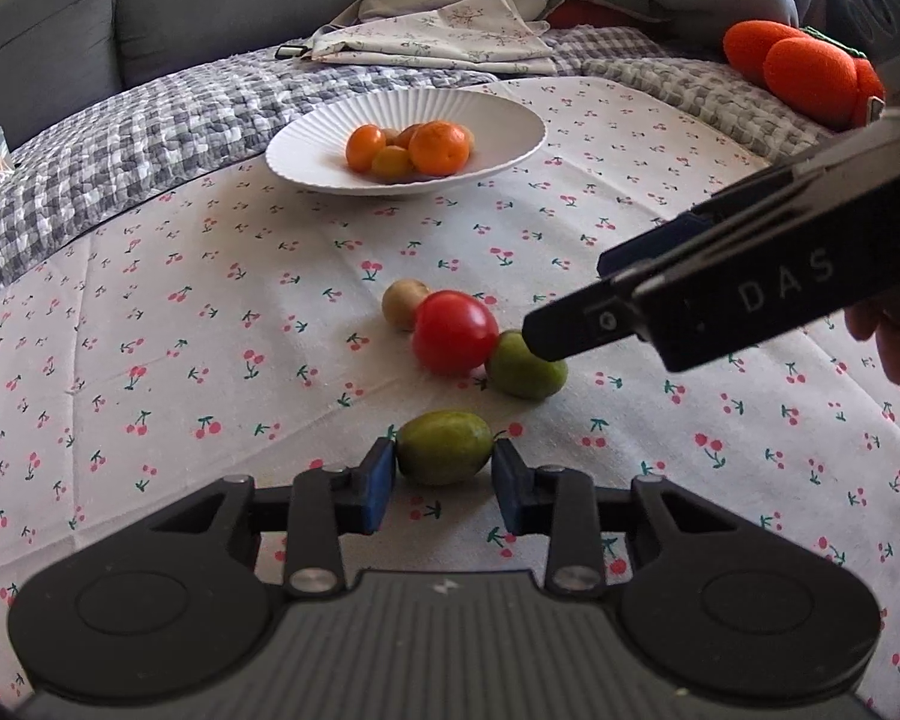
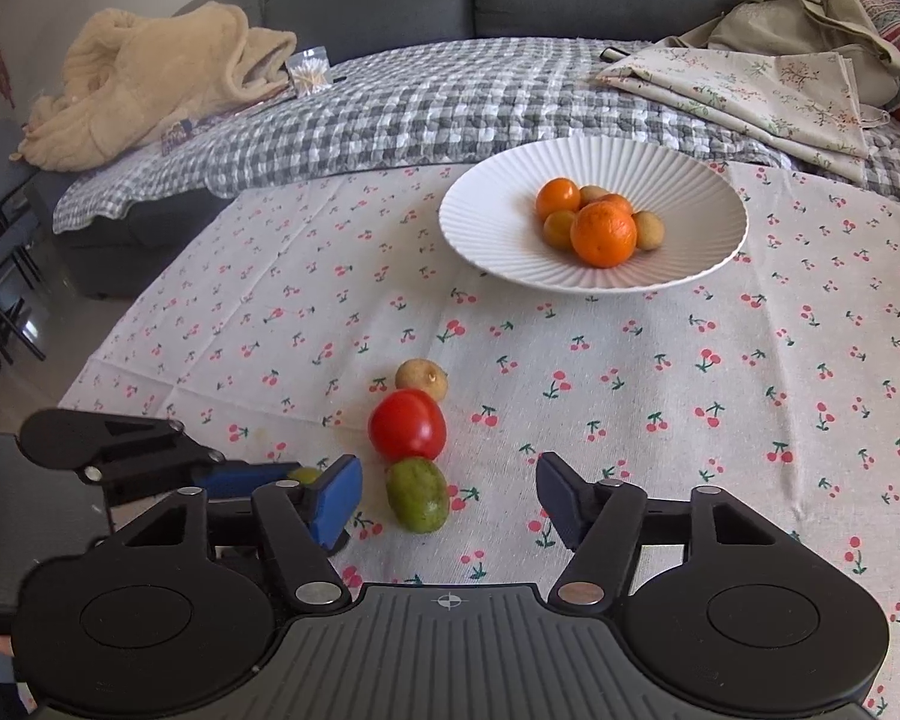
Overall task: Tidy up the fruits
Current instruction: 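Grasp a green lime with left tool while right tool grasps another lime, then carry both green limes in the tools over the white bowl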
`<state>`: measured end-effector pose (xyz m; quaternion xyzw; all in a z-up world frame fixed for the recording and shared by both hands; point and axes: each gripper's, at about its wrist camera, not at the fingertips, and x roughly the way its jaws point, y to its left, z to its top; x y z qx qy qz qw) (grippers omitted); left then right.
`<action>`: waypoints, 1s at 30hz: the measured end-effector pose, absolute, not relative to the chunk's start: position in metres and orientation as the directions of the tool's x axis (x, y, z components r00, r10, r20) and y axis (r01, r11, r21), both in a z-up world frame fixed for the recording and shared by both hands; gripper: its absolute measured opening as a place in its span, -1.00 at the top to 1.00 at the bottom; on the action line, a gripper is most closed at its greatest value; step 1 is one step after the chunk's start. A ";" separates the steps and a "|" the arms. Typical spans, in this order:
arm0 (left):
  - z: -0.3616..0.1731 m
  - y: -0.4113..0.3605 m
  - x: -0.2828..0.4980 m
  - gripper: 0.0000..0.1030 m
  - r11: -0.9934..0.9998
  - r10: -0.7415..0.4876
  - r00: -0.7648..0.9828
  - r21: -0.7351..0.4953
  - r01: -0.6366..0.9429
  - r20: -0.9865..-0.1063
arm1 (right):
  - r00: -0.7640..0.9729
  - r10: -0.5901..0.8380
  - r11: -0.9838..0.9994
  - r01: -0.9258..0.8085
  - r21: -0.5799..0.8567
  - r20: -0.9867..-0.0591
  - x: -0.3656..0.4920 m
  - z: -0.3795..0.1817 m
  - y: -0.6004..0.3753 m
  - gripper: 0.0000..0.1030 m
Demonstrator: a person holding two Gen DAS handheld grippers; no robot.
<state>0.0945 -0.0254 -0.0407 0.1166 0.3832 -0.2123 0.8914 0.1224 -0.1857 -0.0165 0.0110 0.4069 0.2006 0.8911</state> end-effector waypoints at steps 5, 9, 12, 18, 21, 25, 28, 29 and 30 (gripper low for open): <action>-0.036 -0.015 0.099 0.35 0.901 -0.273 0.623 0.031 0.432 -0.733 | 0.576 0.366 0.915 -0.367 0.168 -0.731 0.123 -0.027 -0.178 -0.08; -0.034 -0.009 0.102 0.35 0.912 -0.258 0.625 0.028 0.409 -0.737 | 0.567 0.365 0.909 -0.388 0.151 -0.738 0.122 -0.032 -0.169 0.03; -0.034 -0.007 0.103 0.35 0.917 -0.251 0.626 0.026 0.398 -0.738 | 0.566 0.358 0.908 -0.395 0.138 -0.742 0.123 -0.037 -0.164 0.19; -0.032 -0.007 0.103 0.35 0.920 -0.252 0.629 0.019 0.391 -0.735 | 0.565 0.343 0.910 -0.399 0.115 -0.750 0.124 -0.043 -0.158 0.43; -0.032 -0.007 0.102 0.35 0.920 -0.253 0.631 0.019 0.391 -0.733 | 0.565 0.342 0.910 -0.399 0.113 -0.751 0.124 -0.044 -0.157 0.51; -0.031 -0.008 0.102 0.35 0.920 -0.251 0.634 0.022 0.391 -0.732 | 0.569 0.335 0.911 -0.399 0.104 -0.750 0.123 -0.043 -0.156 0.51; -0.031 -0.008 0.103 0.35 0.921 -0.250 0.634 0.023 0.389 -0.732 | 0.569 0.336 0.911 -0.397 0.106 -0.751 0.123 -0.042 -0.156 0.51; -0.031 -0.008 0.103 0.35 0.921 -0.250 0.635 0.023 0.389 -0.731 | 0.569 0.337 0.911 -0.398 0.108 -0.750 0.123 -0.041 -0.156 0.51; -0.030 -0.008 0.103 0.35 0.921 -0.250 0.636 0.023 0.389 -0.730 | 0.569 0.338 0.911 -0.398 0.108 -0.750 0.122 -0.040 -0.156 0.51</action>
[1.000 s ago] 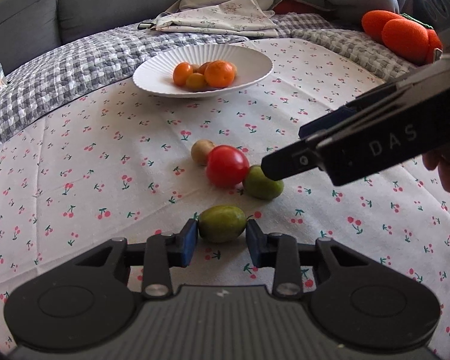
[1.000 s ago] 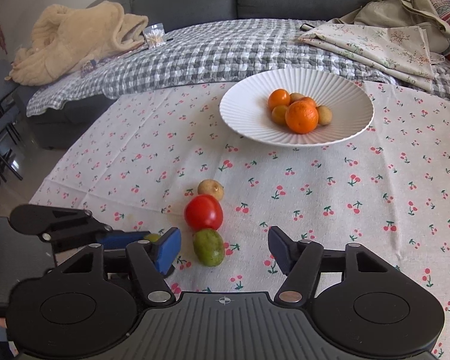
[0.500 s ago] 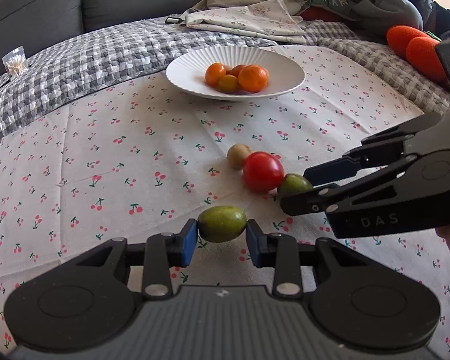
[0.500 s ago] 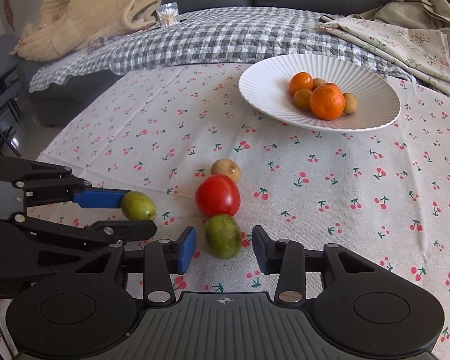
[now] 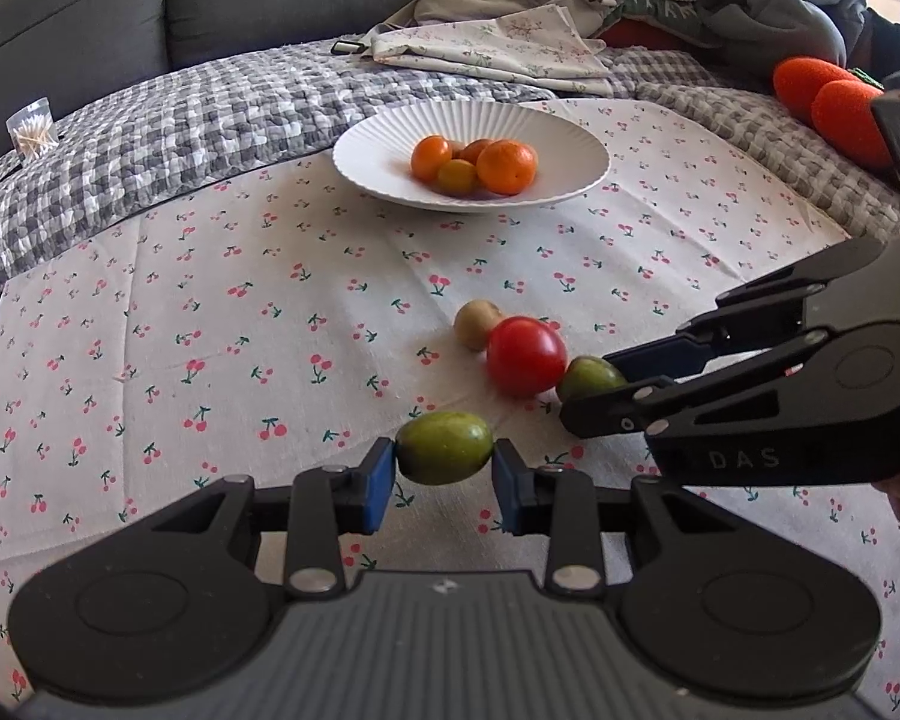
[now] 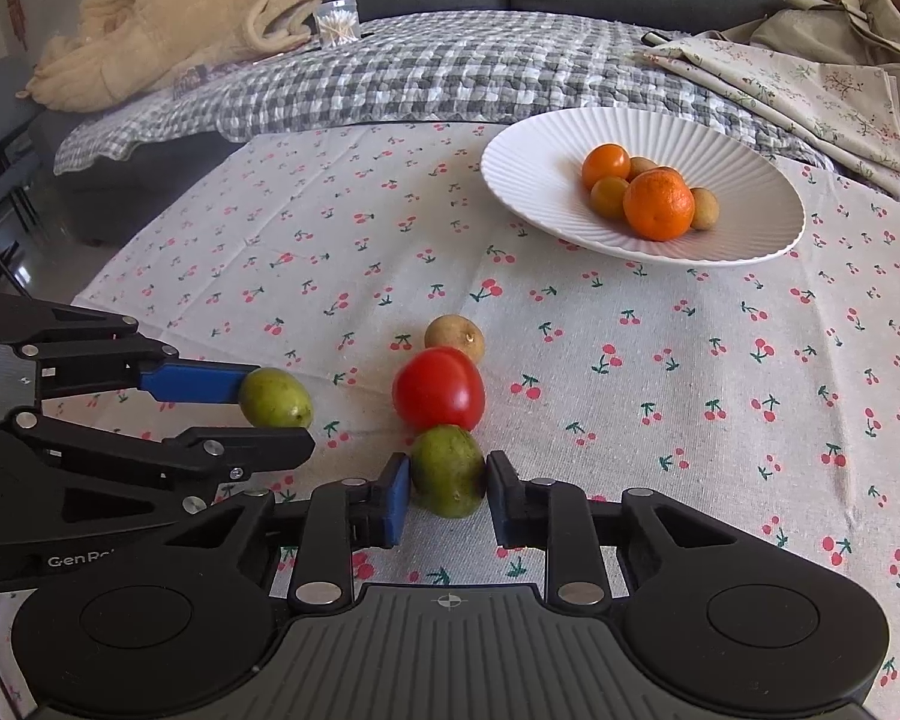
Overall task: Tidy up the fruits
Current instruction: 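Carry both green limes in the tools over the white bowl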
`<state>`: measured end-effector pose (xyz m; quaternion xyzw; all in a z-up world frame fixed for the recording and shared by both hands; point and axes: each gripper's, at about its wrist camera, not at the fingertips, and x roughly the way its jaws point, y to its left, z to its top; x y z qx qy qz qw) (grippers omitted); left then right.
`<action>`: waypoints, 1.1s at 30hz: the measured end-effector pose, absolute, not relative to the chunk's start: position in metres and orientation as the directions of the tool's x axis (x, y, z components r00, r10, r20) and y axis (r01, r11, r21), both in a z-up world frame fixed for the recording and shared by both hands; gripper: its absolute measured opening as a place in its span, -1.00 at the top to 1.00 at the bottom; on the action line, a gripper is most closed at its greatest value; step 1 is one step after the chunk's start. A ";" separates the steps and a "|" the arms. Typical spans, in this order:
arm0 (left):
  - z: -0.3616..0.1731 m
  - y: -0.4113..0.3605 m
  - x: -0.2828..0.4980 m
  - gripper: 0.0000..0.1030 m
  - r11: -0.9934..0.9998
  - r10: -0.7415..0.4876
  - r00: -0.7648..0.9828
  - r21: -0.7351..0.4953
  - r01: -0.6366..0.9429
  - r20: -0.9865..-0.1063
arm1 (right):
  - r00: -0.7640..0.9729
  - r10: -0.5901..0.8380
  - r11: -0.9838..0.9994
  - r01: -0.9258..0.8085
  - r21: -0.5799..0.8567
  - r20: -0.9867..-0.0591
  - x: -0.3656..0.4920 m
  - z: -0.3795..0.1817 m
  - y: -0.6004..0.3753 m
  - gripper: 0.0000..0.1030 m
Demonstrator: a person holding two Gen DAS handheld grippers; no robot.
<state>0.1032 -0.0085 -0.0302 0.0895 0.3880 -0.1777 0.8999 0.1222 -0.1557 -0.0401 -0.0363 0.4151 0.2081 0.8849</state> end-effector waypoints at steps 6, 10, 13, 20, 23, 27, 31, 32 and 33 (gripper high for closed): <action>-0.028 -0.010 0.103 0.35 0.918 -0.253 0.642 0.029 0.396 -0.724 | 0.568 0.345 0.909 -0.401 0.115 -0.747 0.120 -0.036 -0.156 0.51; -0.025 -0.008 0.104 0.35 0.919 -0.255 0.648 0.028 0.393 -0.718 | 0.574 0.352 0.908 -0.402 0.120 -0.739 0.118 -0.029 -0.158 0.51; -0.021 -0.006 0.105 0.35 0.922 -0.259 0.657 0.020 0.386 -0.708 | 0.584 0.361 0.908 -0.397 0.132 -0.727 0.117 -0.023 -0.161 0.51; -0.010 -0.003 0.111 0.35 0.932 -0.261 0.679 0.006 0.363 -0.687 | 0.607 0.364 0.912 -0.386 0.138 -0.707 0.121 -0.011 -0.167 0.51; -0.005 -0.001 0.116 0.35 0.938 -0.258 0.691 -0.002 0.347 -0.675 | 0.622 0.363 0.916 -0.373 0.146 -0.694 0.124 -0.004 -0.172 0.51; -0.001 -0.003 0.123 0.35 0.939 -0.260 0.702 -0.003 0.345 -0.663 | 0.640 0.358 0.923 -0.355 0.152 -0.680 0.129 0.003 -0.180 0.51; 0.003 -0.008 0.132 0.35 0.940 -0.259 0.715 0.002 0.342 -0.649 | 0.669 0.347 0.933 -0.321 0.165 -0.658 0.135 0.014 -0.193 0.51; 0.004 -0.010 0.135 0.35 0.940 -0.259 0.718 0.002 0.341 -0.646 | 0.675 0.343 0.935 -0.312 0.169 -0.653 0.137 0.016 -0.196 0.51; 0.006 -0.011 0.138 0.35 0.941 -0.258 0.722 0.002 0.338 -0.642 | 0.682 0.339 0.937 -0.303 0.172 -0.648 0.138 0.018 -0.201 0.51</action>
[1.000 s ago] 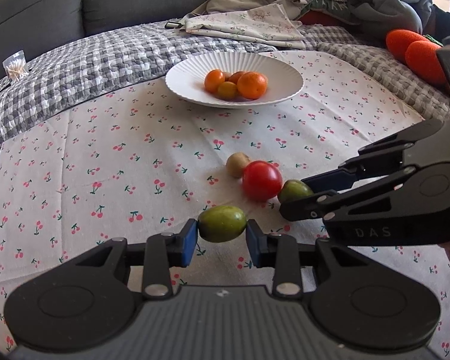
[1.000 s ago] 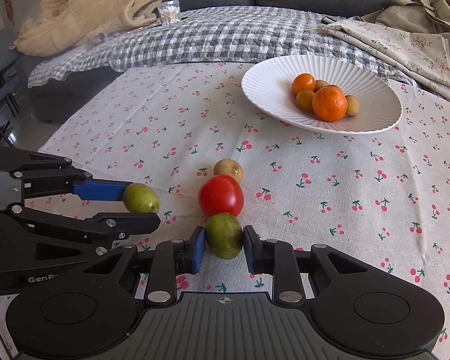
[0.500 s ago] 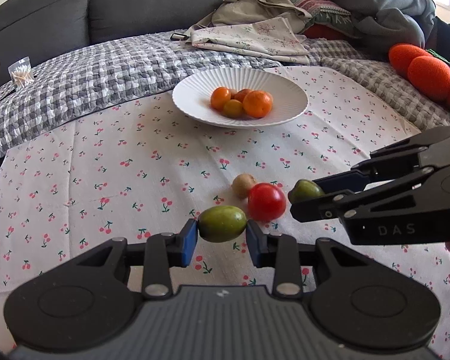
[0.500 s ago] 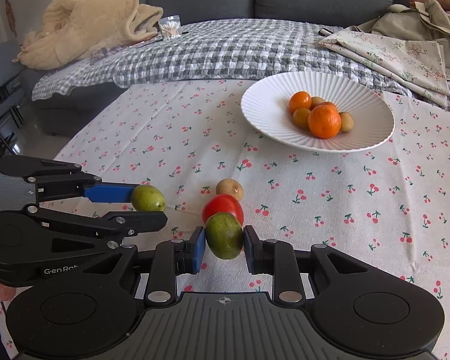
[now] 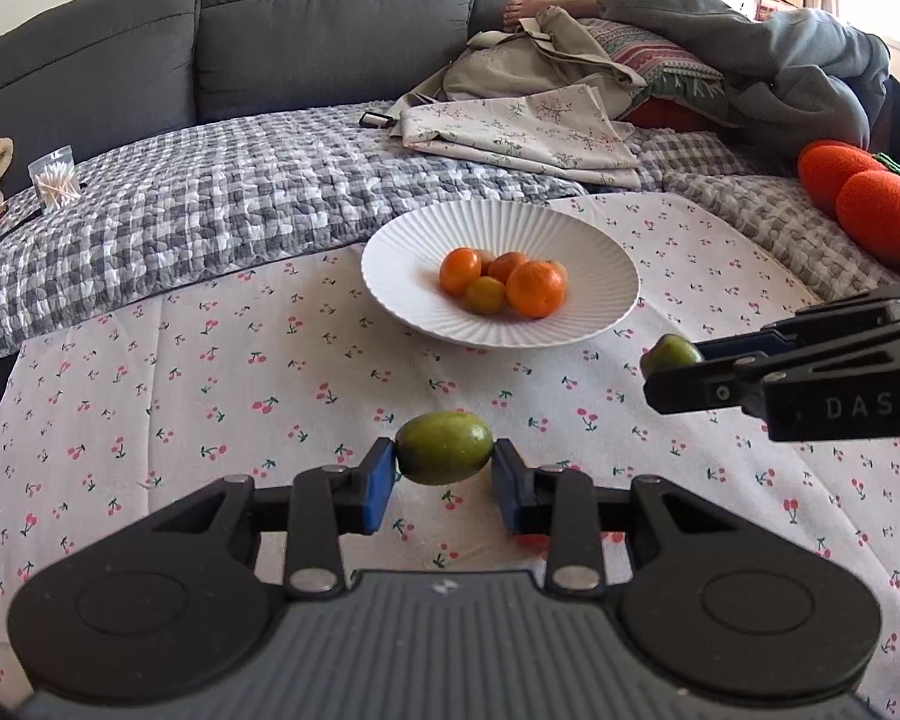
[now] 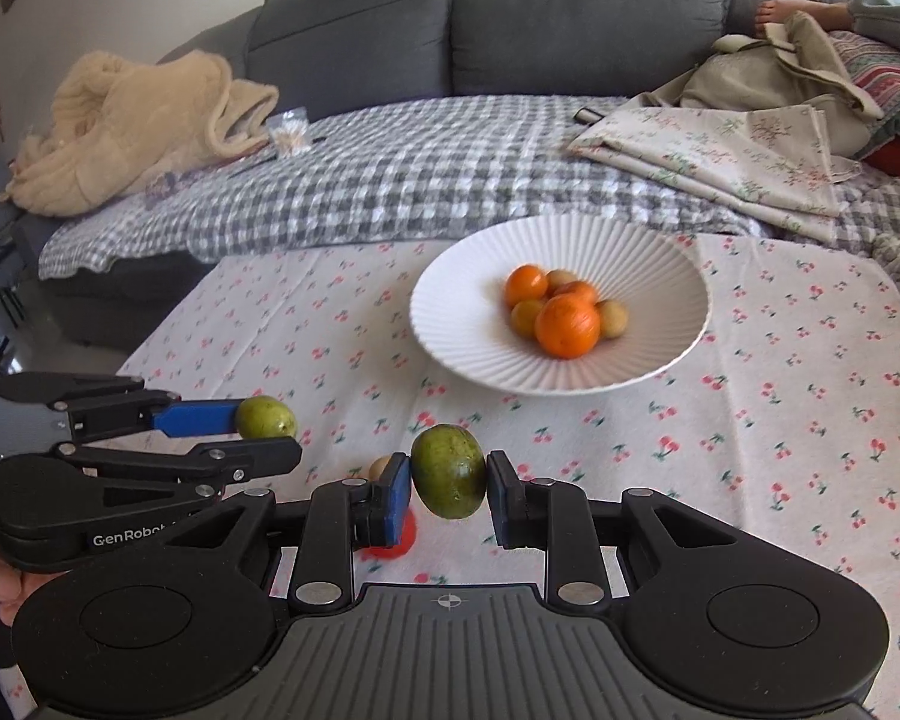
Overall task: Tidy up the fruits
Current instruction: 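Carry both green limes in the tools over the white bowl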
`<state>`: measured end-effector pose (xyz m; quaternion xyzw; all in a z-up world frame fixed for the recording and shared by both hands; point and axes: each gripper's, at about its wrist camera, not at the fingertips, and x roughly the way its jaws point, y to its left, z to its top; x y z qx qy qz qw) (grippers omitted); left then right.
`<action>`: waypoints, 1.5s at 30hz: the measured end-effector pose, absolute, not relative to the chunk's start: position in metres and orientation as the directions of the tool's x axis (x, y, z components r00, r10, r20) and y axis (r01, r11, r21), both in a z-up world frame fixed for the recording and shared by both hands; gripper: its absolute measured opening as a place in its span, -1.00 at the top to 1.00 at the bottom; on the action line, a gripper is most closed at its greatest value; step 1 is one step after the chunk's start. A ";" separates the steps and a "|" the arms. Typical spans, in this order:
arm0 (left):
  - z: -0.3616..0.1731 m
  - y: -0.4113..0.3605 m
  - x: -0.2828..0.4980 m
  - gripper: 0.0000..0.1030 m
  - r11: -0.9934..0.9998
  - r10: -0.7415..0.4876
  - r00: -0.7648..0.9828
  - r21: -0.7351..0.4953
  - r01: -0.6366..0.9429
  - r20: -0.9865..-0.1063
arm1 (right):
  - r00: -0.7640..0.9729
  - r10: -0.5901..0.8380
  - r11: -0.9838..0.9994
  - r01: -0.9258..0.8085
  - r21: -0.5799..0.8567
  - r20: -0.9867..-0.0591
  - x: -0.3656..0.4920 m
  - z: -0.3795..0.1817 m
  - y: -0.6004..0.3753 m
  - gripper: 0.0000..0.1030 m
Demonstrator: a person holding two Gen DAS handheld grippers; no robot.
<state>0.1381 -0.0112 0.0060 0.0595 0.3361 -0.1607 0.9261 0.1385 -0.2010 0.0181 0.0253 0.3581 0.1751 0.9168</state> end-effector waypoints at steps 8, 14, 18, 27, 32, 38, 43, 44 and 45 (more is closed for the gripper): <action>0.015 -0.025 0.165 0.35 0.943 -0.248 0.745 0.021 0.332 -0.620 | 0.727 0.288 0.958 -0.227 0.177 -0.624 0.158 0.030 -0.231 0.51; 0.017 -0.034 0.183 0.35 0.943 -0.253 0.744 0.016 0.334 -0.619 | 0.749 0.252 0.968 -0.190 0.165 -0.613 0.173 0.036 -0.248 0.51; 0.022 -0.041 0.192 0.35 0.940 -0.257 0.758 0.028 0.341 -0.599 | 0.759 0.230 0.973 -0.171 0.156 -0.608 0.183 0.038 -0.255 0.51; 0.018 -0.048 0.218 0.35 0.942 -0.255 0.761 0.025 0.335 -0.596 | 0.771 0.198 0.979 -0.132 0.153 -0.605 0.201 0.034 -0.265 0.51; 0.010 -0.053 0.233 0.35 0.938 -0.266 0.748 0.014 0.345 -0.607 | 0.771 0.189 0.981 -0.125 0.146 -0.608 0.213 0.028 -0.265 0.51; -0.001 -0.064 0.246 0.35 0.929 -0.276 0.734 0.022 0.369 -0.620 | 0.754 0.202 0.979 -0.160 0.124 -0.625 0.228 0.016 -0.253 0.51; -0.013 -0.070 0.255 0.35 0.926 -0.270 0.721 0.032 0.375 -0.638 | 0.732 0.189 0.981 -0.167 0.097 -0.655 0.242 0.000 -0.243 0.51; -0.015 -0.070 0.256 0.35 0.926 -0.270 0.719 0.033 0.377 -0.640 | 0.728 0.186 0.981 -0.169 0.090 -0.660 0.244 -0.003 -0.242 0.51; -0.016 -0.071 0.257 0.35 0.925 -0.270 0.717 0.033 0.378 -0.642 | 0.725 0.182 0.982 -0.170 0.084 -0.664 0.246 -0.006 -0.241 0.51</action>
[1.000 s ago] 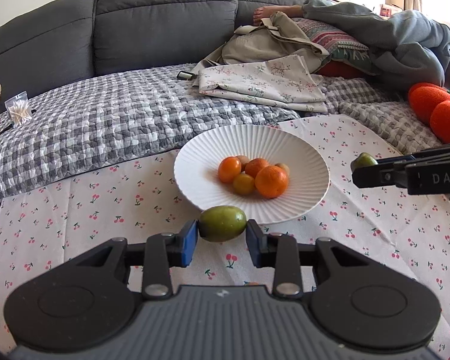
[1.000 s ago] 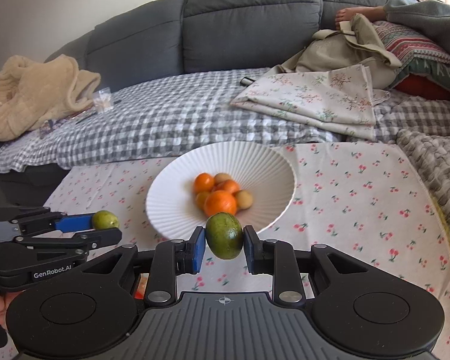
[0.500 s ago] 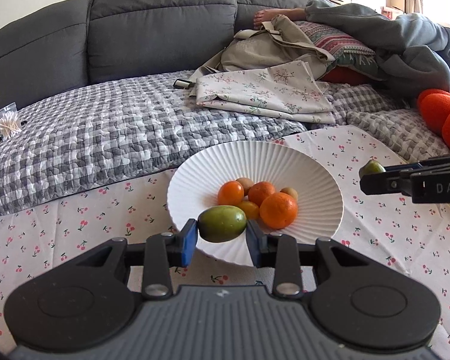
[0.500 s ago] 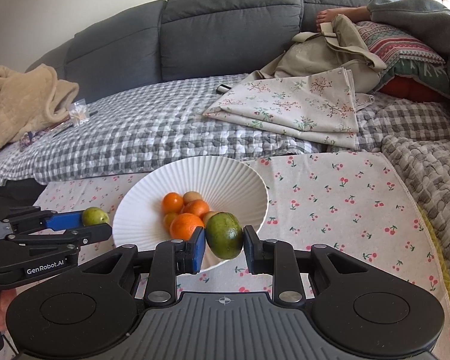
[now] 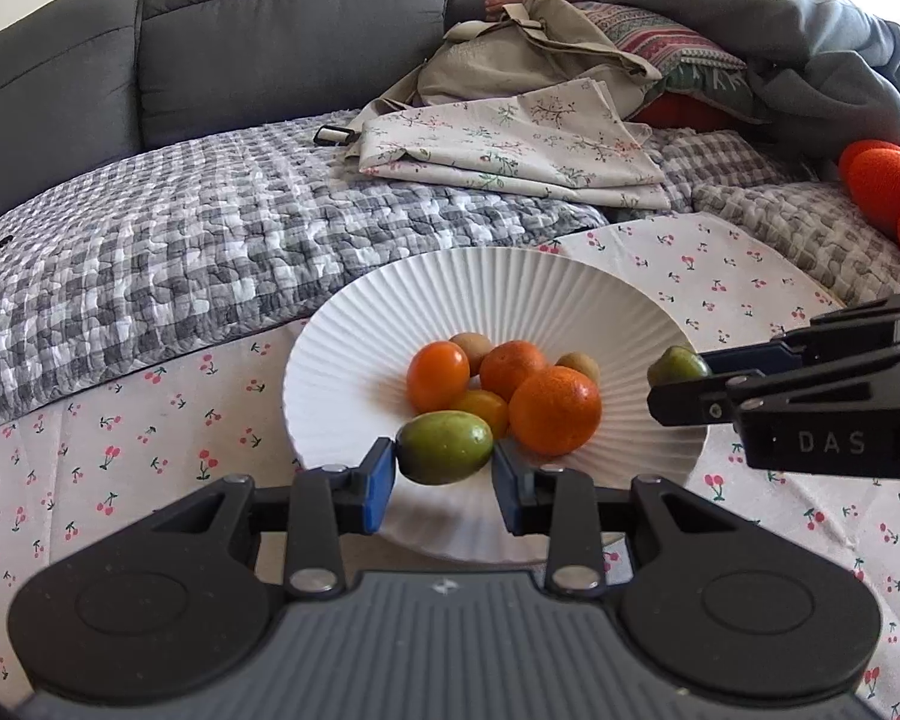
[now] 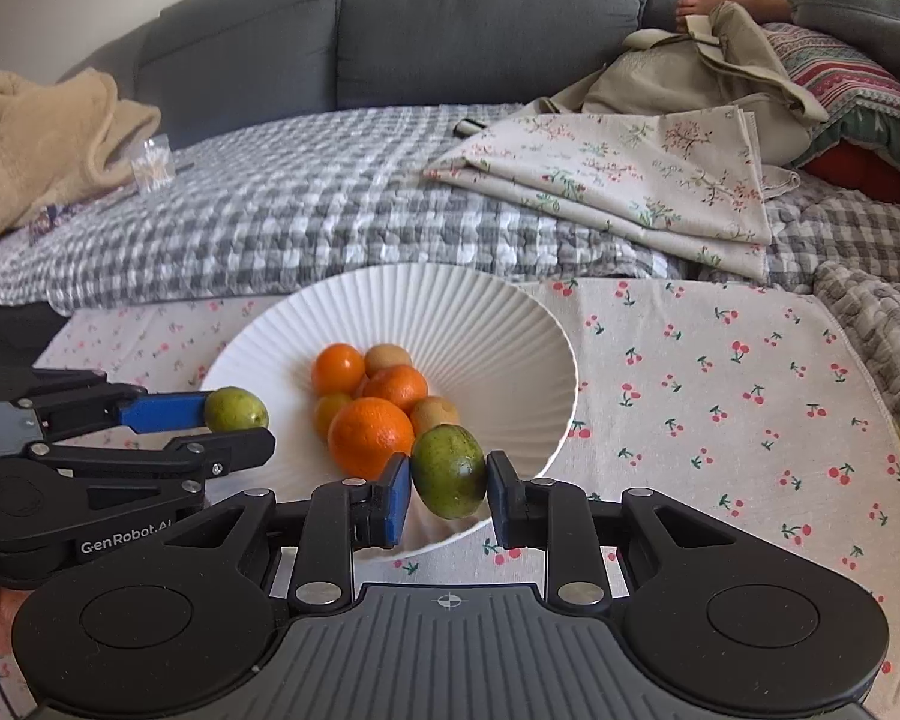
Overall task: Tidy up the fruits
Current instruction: 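Open both tools to release the limes into the bowl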
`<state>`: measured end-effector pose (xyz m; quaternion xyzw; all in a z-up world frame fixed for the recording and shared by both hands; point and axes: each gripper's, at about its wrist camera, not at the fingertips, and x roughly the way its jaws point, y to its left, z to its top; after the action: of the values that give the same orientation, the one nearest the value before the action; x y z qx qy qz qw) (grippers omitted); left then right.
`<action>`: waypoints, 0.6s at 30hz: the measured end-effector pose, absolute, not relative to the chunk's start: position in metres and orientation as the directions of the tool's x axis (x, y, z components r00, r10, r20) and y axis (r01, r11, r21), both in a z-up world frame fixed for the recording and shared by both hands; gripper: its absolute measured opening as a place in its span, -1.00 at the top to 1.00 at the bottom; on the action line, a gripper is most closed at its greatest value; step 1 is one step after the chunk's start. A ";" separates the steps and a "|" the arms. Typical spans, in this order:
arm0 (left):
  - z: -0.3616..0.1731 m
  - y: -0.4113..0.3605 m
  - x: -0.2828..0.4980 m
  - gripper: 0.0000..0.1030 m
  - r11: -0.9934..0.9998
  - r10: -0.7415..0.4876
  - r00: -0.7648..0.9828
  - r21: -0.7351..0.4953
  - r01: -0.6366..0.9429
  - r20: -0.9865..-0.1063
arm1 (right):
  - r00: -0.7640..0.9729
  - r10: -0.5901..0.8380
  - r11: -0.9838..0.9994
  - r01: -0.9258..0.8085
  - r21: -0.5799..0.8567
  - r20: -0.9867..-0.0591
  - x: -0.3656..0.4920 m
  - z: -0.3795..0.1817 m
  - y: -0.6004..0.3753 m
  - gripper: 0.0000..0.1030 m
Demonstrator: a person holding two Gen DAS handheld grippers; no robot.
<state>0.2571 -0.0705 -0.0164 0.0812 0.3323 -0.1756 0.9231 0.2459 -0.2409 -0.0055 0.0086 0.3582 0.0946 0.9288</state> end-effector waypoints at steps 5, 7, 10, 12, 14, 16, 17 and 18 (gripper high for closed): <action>-0.023 -0.073 0.261 0.35 0.924 -0.267 0.711 0.035 0.380 -0.650 | 0.723 0.183 0.982 -0.172 0.082 -0.667 0.252 -0.013 -0.239 0.51; -0.024 -0.073 0.262 0.35 0.925 -0.267 0.710 0.034 0.379 -0.652 | 0.722 0.185 0.981 -0.172 0.085 -0.667 0.253 -0.014 -0.238 0.50; -0.024 -0.073 0.262 0.31 0.925 -0.268 0.712 0.033 0.378 -0.650 | 0.722 0.182 0.982 -0.168 0.086 -0.667 0.254 -0.015 -0.237 0.49; -0.023 -0.071 0.262 0.31 0.927 -0.269 0.711 0.025 0.374 -0.649 | 0.723 0.183 0.982 -0.160 0.097 -0.666 0.254 -0.014 -0.239 0.47; -0.023 -0.070 0.262 0.30 0.929 -0.269 0.712 0.020 0.370 -0.649 | 0.727 0.180 0.983 -0.147 0.106 -0.663 0.254 -0.012 -0.242 0.46; -0.021 -0.068 0.262 0.28 0.932 -0.267 0.711 0.013 0.362 -0.651 | 0.731 0.174 0.985 -0.133 0.112 -0.660 0.252 -0.010 -0.246 0.45; -0.019 -0.066 0.262 0.27 0.933 -0.269 0.711 0.007 0.360 -0.650 | 0.732 0.171 0.985 -0.128 0.114 -0.660 0.252 -0.009 -0.247 0.45; -0.017 -0.065 0.261 0.25 0.933 -0.273 0.711 0.004 0.361 -0.648 | 0.733 0.168 0.986 -0.124 0.114 -0.659 0.251 -0.008 -0.249 0.45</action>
<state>0.2610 -0.0653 -0.0174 0.0651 0.3391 -0.1717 0.9227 0.2506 -0.2487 -0.0077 0.0311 0.3568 0.0784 0.9304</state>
